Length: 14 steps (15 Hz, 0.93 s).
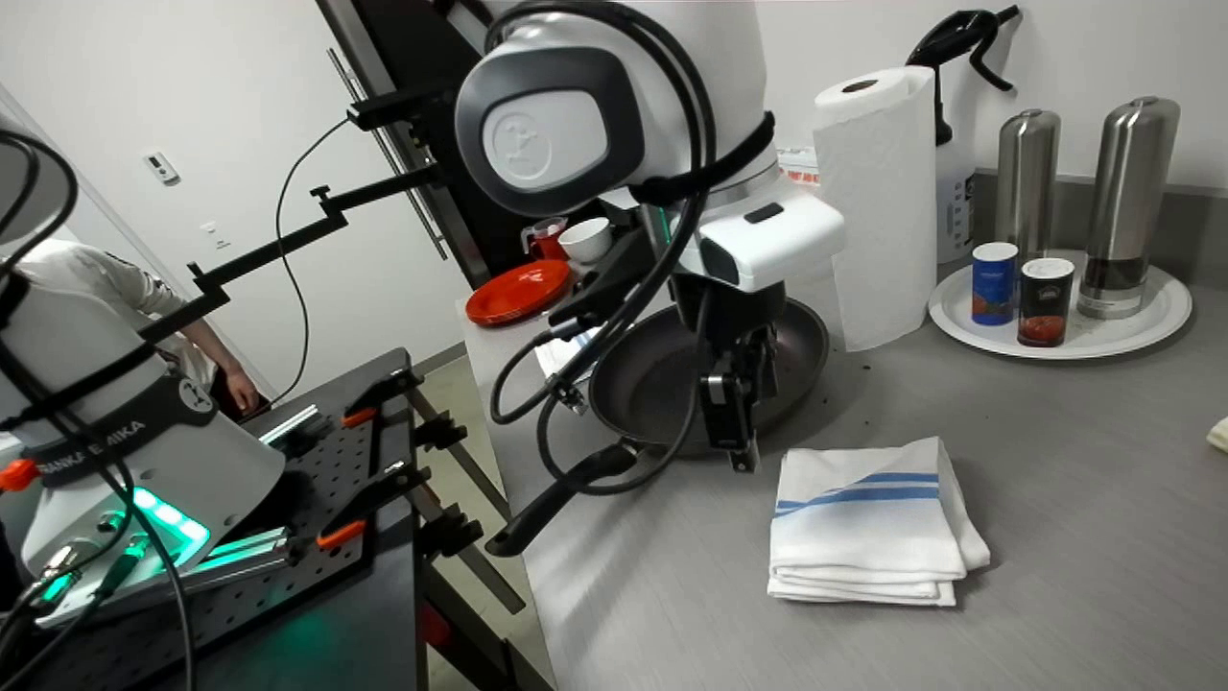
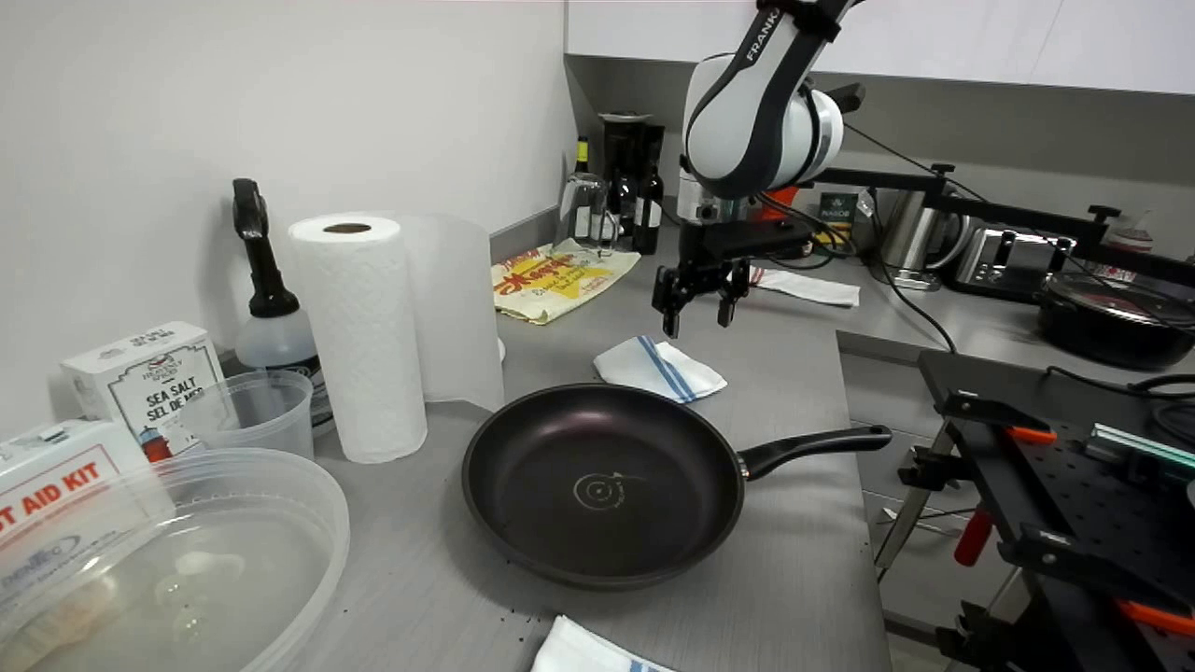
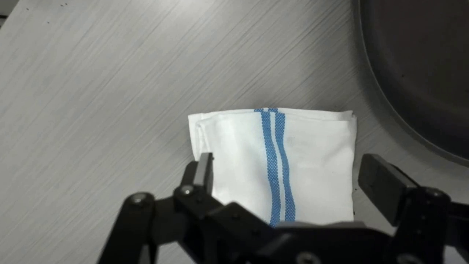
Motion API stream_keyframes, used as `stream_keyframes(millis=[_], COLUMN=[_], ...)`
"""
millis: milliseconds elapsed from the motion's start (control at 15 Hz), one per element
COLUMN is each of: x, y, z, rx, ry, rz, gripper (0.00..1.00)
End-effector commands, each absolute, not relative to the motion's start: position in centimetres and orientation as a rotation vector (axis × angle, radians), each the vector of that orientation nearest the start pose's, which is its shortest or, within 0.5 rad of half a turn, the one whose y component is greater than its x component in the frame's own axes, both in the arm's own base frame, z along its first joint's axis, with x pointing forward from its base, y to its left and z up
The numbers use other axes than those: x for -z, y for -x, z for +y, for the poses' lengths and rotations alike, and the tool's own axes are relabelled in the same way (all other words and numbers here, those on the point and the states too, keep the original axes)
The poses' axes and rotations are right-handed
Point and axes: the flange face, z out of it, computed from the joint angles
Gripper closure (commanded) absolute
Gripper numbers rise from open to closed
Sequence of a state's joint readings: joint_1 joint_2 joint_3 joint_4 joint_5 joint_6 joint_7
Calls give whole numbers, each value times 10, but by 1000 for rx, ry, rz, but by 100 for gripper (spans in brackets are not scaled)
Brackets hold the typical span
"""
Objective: Wipe the pan with the towel
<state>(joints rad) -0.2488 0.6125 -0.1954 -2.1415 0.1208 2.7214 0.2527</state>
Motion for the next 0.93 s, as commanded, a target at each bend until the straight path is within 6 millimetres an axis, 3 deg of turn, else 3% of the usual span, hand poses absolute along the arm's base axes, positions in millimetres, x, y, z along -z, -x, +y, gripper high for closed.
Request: stream_keyframes(millis=[0,867], x=[-98,-44], y=[-510,-535], z=[-256,-266], rx=[-39,-57], ry=[2968,2989], rz=[1174,1158], gripper=[0,0])
